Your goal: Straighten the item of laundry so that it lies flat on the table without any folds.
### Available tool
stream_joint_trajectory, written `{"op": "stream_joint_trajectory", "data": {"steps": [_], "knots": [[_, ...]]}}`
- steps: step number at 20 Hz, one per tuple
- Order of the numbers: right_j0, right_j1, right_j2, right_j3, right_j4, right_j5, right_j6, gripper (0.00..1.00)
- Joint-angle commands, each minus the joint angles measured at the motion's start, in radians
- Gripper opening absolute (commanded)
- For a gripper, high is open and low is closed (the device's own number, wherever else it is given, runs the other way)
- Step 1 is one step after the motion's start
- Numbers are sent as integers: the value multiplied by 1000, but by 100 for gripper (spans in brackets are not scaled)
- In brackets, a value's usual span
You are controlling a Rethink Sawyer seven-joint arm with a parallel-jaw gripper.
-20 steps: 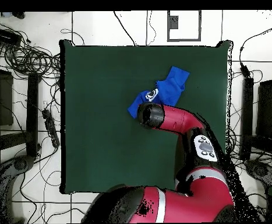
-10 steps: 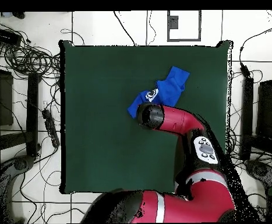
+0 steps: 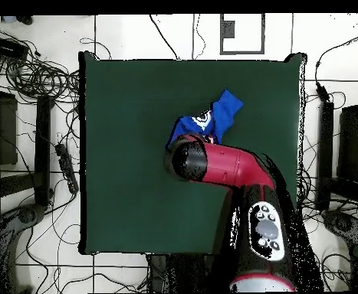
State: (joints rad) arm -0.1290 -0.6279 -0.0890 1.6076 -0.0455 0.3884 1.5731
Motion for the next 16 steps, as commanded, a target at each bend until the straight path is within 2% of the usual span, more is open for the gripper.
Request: {"op": "stream_joint_trajectory", "data": {"steps": [1,6,16], "knots": [[76,-157,-20,169,61,117,257,0],[131,-266,-67,170,116,275,287,0],[203,-338,-152,75,134,483,312,0]]}}
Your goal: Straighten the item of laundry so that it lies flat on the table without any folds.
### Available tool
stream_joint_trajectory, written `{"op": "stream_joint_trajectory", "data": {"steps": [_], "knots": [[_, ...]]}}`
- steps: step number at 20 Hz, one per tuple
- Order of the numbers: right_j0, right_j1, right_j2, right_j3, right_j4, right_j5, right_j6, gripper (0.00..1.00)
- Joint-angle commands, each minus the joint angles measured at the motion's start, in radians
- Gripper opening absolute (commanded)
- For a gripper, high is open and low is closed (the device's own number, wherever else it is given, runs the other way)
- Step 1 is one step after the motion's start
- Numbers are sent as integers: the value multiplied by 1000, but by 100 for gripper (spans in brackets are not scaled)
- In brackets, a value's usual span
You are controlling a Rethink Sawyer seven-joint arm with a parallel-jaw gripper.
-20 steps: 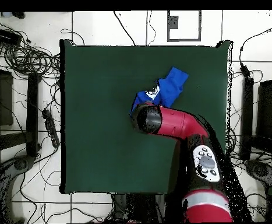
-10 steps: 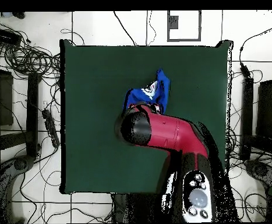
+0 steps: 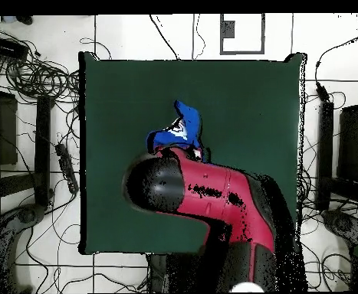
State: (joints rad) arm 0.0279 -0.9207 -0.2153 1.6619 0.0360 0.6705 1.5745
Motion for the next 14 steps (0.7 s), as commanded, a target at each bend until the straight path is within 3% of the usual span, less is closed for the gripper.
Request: {"op": "stream_joint_trajectory", "data": {"steps": [1,14], "knots": [[45,-47,-25,24,59,203,309,0],[17,-21,-9,57,104,129,263,0]]}}
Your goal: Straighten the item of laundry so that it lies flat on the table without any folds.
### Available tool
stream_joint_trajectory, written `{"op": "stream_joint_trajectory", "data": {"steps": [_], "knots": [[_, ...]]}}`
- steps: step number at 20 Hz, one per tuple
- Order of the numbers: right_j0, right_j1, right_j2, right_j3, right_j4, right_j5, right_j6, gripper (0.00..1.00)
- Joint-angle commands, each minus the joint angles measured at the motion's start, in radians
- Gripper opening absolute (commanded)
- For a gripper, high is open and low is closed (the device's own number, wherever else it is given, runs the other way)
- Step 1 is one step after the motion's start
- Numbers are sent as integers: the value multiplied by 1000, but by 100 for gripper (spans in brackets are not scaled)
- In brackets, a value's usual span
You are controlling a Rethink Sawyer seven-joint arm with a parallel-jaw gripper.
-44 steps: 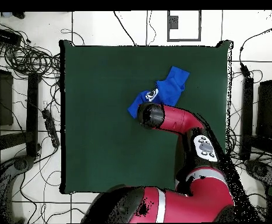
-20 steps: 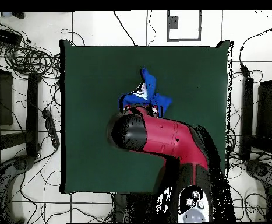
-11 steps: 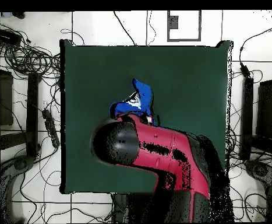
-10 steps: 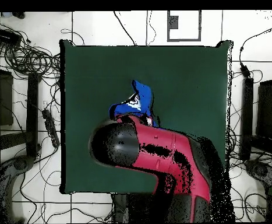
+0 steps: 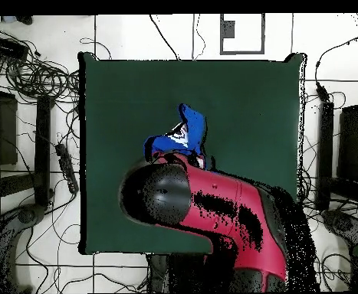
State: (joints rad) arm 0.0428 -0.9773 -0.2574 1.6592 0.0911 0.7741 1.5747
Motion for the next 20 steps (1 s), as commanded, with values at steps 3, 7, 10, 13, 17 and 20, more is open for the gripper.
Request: {"op": "stream_joint_trajectory", "data": {"steps": [3,7,10,13,17,20], "knots": [[-13,34,50,87,68,-23,236,100],[-29,34,69,106,83,-59,213,100],[-35,31,77,116,88,-76,198,100],[-38,33,84,124,88,-107,191,100],[-66,81,123,141,91,-191,162,100],[-111,156,183,167,93,-298,129,100]]}}
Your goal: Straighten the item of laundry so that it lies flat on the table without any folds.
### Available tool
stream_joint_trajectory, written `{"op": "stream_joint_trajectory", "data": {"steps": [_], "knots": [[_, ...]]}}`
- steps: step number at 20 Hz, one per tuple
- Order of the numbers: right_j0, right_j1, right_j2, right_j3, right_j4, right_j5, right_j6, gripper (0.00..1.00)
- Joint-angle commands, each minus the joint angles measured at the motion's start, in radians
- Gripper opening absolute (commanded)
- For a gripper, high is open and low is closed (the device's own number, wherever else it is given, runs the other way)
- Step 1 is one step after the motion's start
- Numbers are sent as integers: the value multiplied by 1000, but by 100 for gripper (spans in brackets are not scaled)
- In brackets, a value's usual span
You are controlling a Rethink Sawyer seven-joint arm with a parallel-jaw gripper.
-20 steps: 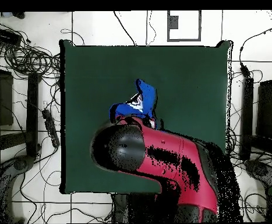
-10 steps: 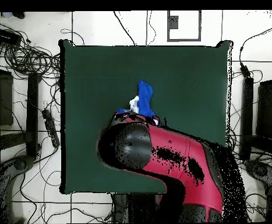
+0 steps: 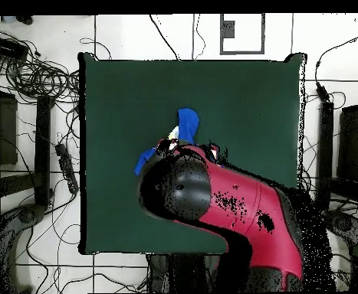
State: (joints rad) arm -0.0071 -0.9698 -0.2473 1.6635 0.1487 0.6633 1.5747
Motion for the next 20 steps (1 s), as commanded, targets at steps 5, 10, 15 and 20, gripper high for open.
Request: {"op": "stream_joint_trajectory", "data": {"steps": [5,10,15,20], "knots": [[-41,280,150,86,-36,-263,155,100],[-93,352,207,68,-25,-308,111,100],[-158,377,284,46,-33,-262,36,100],[-176,455,320,-15,-68,-309,26,100]]}}
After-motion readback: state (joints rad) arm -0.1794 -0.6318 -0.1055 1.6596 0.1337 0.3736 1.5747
